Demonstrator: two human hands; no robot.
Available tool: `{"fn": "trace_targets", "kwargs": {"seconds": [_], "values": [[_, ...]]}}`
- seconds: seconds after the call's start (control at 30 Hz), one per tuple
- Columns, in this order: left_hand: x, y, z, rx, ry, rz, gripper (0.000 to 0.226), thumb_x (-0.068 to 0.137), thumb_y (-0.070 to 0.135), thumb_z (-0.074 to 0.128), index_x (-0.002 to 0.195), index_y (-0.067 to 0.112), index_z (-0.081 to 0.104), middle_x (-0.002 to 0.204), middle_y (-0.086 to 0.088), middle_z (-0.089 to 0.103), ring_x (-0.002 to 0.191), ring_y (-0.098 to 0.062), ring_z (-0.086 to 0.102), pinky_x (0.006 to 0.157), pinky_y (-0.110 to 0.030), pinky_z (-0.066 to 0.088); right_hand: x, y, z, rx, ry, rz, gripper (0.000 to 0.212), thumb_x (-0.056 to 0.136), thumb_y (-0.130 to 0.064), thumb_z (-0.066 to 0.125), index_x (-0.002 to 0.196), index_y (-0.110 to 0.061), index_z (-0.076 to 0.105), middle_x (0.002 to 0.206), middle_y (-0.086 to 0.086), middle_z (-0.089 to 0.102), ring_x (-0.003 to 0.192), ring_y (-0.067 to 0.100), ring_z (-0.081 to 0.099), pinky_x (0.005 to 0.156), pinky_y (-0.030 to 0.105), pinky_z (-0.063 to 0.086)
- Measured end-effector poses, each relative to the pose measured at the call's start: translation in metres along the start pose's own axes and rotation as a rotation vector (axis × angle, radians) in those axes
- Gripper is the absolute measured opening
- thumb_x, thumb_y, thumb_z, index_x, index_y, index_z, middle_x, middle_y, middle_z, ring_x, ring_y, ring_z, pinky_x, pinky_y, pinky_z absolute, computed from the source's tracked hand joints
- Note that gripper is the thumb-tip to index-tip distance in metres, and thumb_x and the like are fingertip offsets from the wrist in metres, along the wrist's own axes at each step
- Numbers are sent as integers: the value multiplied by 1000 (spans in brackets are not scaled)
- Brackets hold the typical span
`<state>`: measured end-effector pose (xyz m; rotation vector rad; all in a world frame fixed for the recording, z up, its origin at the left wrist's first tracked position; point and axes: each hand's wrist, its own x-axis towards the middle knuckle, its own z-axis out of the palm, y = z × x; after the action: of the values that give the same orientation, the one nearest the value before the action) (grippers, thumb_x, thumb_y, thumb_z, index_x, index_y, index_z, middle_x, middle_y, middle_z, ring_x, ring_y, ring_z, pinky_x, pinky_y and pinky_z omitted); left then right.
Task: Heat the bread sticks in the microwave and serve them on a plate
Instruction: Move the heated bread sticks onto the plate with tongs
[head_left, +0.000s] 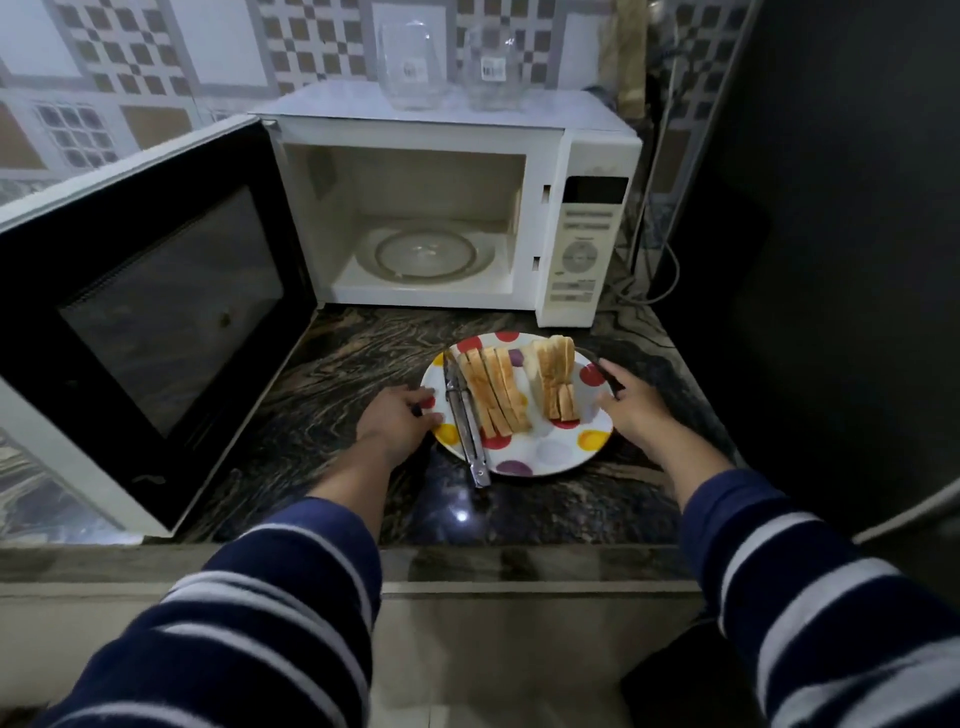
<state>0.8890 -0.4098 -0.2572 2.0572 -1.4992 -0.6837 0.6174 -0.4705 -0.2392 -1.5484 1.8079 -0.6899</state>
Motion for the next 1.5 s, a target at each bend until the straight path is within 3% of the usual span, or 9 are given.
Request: {"fn": "trace_targets", "kwargs": {"seconds": [0.23,0.43,0.63,0.73,0.93,1.17,1.27,1.4,1.5], "values": [[2,11,15,-292,64,-194,61,73,9,80,129,9,59,134,-6,57,120,-21,55,104,-22,36,30,9,-7,223,-264,94,65,84,6,65,141,-18,45,127,13,59,91,20,59,42,20,47],[-13,20,10,-620,97,-300,64,71,-17,68,131,3,56,119,-9,58,113,-25,56,102,-28,43,40,15,-13,394,-428,200,61,83,10,63,135,-20,52,114,8,65,82,17,65,49,27,53],[-40,4,-1,-673,92,-340,71,68,-12,74,133,9,54,123,-2,57,110,-22,57,100,-28,44,19,9,-8,415,-481,169,57,83,9,63,132,-19,56,103,5,66,82,17,65,46,26,55],[-56,-8,-9,-657,48,-360,70,68,-9,77,132,11,56,130,-6,56,118,-32,56,106,-45,42,1,3,-7,407,-490,131,59,83,9,64,134,-19,54,98,3,65,83,18,65,54,28,57],[-97,-33,-33,-625,6,-302,72,69,-7,78,135,12,53,135,-6,52,123,-23,51,108,-34,40,-58,-6,1,445,-492,127,62,81,10,65,134,-20,54,101,6,65,86,21,66,55,30,58],[-177,-75,-50,-795,-52,-280,74,75,-20,63,141,6,43,123,-9,51,106,-33,62,85,-37,56,-165,7,25,462,-413,118,61,80,9,67,132,-21,55,109,6,65,89,20,66,58,27,59],[-218,-97,-63,-805,-68,-288,72,77,-22,59,141,8,44,140,-14,43,105,-31,62,77,-33,56,-211,7,35,456,-421,134,61,79,9,67,131,-21,56,108,4,64,87,20,66,54,28,58],[-265,-123,-84,-787,-68,-308,70,80,-25,53,141,7,44,145,-16,40,77,-16,61,84,-34,52,-264,4,53,414,-430,101,63,78,8,70,132,-20,56,125,8,57,99,24,64,80,36,58],[-297,-140,-102,-775,-49,-333,69,81,-25,52,141,6,43,144,-16,41,84,-19,60,86,-35,50,-295,-6,66,392,-458,94,64,78,6,71,133,-21,55,121,7,58,96,25,65,70,30,59]]}}
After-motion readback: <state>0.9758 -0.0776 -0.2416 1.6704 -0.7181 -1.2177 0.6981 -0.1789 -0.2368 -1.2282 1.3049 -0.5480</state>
